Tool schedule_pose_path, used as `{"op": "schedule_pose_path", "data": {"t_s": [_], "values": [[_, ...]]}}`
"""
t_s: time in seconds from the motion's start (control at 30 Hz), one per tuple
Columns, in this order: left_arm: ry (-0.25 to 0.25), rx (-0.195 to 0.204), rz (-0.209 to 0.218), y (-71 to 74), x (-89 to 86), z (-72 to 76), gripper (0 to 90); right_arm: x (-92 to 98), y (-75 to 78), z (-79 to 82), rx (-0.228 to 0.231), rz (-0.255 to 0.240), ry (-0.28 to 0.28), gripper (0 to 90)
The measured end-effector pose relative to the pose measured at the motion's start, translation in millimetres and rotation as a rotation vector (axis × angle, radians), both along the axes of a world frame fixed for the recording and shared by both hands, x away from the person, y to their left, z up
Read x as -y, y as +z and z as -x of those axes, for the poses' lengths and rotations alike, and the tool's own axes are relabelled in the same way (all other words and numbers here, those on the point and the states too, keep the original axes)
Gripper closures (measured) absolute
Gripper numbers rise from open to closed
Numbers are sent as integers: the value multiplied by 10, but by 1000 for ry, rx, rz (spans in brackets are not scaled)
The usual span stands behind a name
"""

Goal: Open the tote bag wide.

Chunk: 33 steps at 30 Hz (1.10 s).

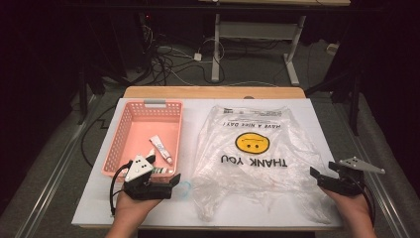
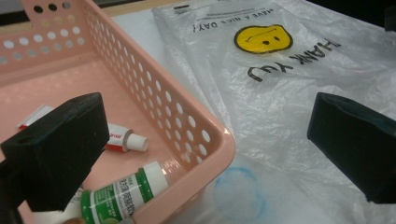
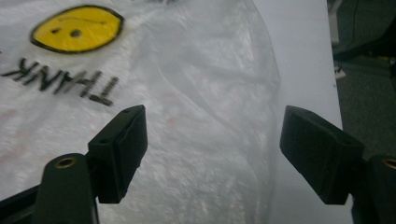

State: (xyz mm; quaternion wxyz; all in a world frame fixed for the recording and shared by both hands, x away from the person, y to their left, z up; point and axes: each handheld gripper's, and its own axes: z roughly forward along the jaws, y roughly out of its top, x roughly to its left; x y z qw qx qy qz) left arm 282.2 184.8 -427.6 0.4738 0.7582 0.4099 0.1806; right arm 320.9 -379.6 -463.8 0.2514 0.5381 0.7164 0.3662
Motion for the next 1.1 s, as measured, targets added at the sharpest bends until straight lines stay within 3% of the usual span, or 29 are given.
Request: {"op": "schedule_pose_path", "data": {"t_s": [0.03, 0.17, 0.23, 0.37, 0.5, 0.57, 0.67, 0.87, 0.97, 1.1], "values": [[-10, -12, 12, -4, -2, -7, 0, 24, -24, -12, -20, 12, -12, 295], [-29, -11, -12, -7, 26, -9, 0, 64, -87, -40, -73, 16, -25, 347], [-30, 11, -22, -6, 31, -6, 0, 40, -96, -47, -88, 41, -29, 445], [6, -1, -51, -15, 27, -10, 0, -4, -101, -21, -75, 79, -51, 629], [21, 9, -21, -10, -10, -15, 0, -15, -98, 28, -72, 81, -25, 829], [3, -30, -16, -7, -29, -45, 0, -28, -99, 80, -72, 67, -6, 892], [-9, -36, -10, 2, -39, -40, 0, -85, -97, 215, -88, 27, 29, 897], [-17, -9, -30, 45, -32, 0, 0, -201, -36, 582, -68, 24, 93, 896], [-27, -1, -8, 37, -36, 1, 0, -255, -16, 731, -58, 14, 126, 889], [-18, 24, -18, 5, -14, -5, 0, -286, -3, 832, -53, -5, 167, 697]]}}
